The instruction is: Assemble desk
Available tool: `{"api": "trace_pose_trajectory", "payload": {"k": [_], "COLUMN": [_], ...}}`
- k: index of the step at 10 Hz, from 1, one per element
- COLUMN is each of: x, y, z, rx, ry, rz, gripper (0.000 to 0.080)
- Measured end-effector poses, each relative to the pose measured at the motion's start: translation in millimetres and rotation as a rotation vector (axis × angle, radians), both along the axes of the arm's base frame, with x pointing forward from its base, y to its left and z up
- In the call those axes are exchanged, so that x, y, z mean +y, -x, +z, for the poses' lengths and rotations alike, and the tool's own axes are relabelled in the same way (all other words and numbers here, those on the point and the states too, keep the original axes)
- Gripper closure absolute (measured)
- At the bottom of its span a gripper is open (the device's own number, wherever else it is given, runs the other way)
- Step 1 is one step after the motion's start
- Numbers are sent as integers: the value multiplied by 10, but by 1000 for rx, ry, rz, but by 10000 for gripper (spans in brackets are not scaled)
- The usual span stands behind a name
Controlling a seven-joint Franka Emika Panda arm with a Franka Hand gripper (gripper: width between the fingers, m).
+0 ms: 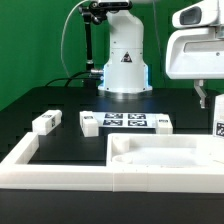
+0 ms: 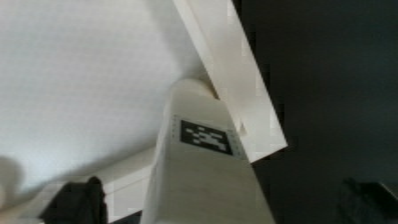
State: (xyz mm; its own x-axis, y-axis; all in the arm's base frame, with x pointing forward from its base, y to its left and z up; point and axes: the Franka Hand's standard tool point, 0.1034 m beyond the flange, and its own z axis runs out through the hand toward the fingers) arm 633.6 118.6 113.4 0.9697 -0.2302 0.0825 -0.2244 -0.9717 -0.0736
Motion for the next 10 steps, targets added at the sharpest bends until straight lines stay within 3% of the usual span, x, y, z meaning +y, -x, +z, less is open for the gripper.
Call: {"api": "trace_pose_trajectory", "payload": {"k": [4, 8, 10], "x": [-10, -24, -27], "y": [-1, -12, -13], "z": [-33, -35, -35], "rx": [-18, -30, -30], "ry": [41, 74, 73], "rz": [405, 652, 647], "gripper": [150, 150, 403]}}
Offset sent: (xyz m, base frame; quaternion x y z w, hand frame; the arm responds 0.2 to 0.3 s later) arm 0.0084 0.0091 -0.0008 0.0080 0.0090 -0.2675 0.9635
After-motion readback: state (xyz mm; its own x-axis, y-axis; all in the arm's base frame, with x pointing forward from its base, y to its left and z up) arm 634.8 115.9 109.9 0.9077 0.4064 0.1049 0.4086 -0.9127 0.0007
